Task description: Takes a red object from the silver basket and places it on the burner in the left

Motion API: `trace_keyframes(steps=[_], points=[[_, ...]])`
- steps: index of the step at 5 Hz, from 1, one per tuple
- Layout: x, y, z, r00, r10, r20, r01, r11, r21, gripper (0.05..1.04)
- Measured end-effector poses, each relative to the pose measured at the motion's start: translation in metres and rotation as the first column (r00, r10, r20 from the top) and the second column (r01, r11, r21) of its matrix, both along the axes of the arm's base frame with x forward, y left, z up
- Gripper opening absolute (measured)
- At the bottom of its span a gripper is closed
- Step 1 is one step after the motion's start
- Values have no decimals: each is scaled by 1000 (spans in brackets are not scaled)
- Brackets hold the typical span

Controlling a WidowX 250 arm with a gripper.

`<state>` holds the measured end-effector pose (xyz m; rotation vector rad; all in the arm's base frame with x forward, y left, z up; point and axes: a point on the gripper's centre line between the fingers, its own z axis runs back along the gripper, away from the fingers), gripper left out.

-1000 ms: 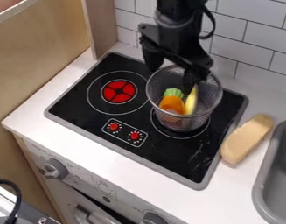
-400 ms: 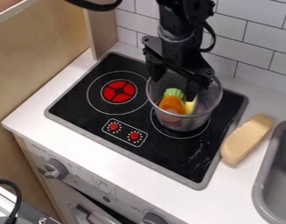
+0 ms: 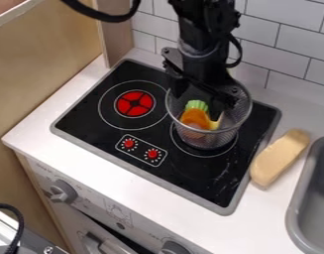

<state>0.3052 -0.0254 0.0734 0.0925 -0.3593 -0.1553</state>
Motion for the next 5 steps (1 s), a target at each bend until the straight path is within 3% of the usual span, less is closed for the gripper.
trace_keyframes(steps=[4, 5], points=[[10, 6, -21, 997, -20, 68, 21, 1000, -18, 998], [9, 6, -26, 998, -11, 64, 12, 1000, -20, 998]])
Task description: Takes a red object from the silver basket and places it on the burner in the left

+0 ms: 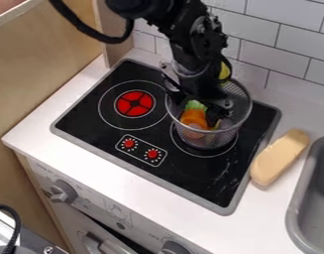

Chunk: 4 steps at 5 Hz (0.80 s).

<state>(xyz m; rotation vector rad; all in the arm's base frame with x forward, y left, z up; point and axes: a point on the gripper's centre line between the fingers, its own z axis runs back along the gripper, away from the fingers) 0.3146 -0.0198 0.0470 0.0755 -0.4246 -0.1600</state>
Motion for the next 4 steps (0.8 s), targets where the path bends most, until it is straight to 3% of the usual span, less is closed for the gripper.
trace_keyframes(steps=[2, 4], points=[[-8, -4, -6, 997, 67, -27, -68, 997, -48, 999], [-11, -6, -8, 997, 73, -38, -76, 995, -63, 998]])
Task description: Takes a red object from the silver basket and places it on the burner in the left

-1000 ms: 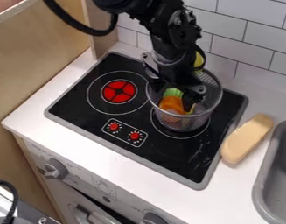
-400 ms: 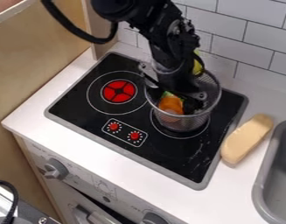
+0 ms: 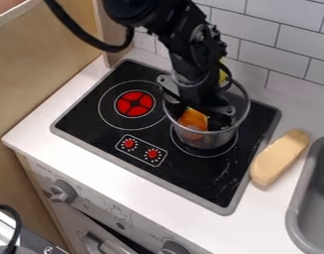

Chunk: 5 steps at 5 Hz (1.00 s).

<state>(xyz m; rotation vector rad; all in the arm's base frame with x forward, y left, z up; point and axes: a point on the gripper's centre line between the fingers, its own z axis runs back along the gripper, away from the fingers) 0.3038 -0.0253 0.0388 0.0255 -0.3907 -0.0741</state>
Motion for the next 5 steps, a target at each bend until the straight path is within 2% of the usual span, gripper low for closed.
trace_keyframes(steps=[2, 3, 4, 5], points=[[-6, 2, -5, 1000, -4, -3, 4, 1000, 12, 998], [-5, 3, -5, 999, -4, 50, 4, 1000, 10, 998], [-4, -1, -6, 997, -4, 77, 4, 1000, -1, 998], [-4, -3, -5, 998, 0, 67, 0, 1000, -1, 955]])
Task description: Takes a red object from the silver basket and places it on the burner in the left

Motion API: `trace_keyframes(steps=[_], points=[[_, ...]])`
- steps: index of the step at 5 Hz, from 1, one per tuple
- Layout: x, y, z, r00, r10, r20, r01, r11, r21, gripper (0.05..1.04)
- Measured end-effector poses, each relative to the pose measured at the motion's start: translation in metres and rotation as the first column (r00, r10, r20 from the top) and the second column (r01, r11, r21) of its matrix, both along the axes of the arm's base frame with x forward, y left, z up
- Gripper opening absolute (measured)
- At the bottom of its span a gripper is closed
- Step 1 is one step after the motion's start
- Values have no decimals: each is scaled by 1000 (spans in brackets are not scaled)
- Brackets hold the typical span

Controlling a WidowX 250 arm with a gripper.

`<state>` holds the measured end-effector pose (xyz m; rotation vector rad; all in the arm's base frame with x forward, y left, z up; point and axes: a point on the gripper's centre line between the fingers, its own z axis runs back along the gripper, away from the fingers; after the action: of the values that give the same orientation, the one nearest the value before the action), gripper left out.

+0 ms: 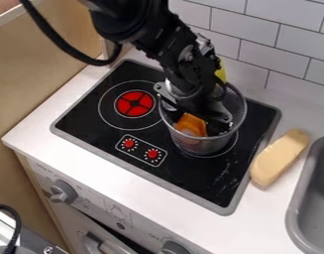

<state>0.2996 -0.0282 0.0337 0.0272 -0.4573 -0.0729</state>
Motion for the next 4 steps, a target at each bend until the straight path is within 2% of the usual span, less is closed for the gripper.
trace_keyframes(steps=[1, 2, 4], points=[[-1, -2, 2, 999, -13, -33, 13, 1000, 9, 806], [-3, -3, 2, 998, -20, -62, 21, 1000, 14, 721], [-10, -6, 3, 995, 4, -104, -3, 1000, 11, 717]])
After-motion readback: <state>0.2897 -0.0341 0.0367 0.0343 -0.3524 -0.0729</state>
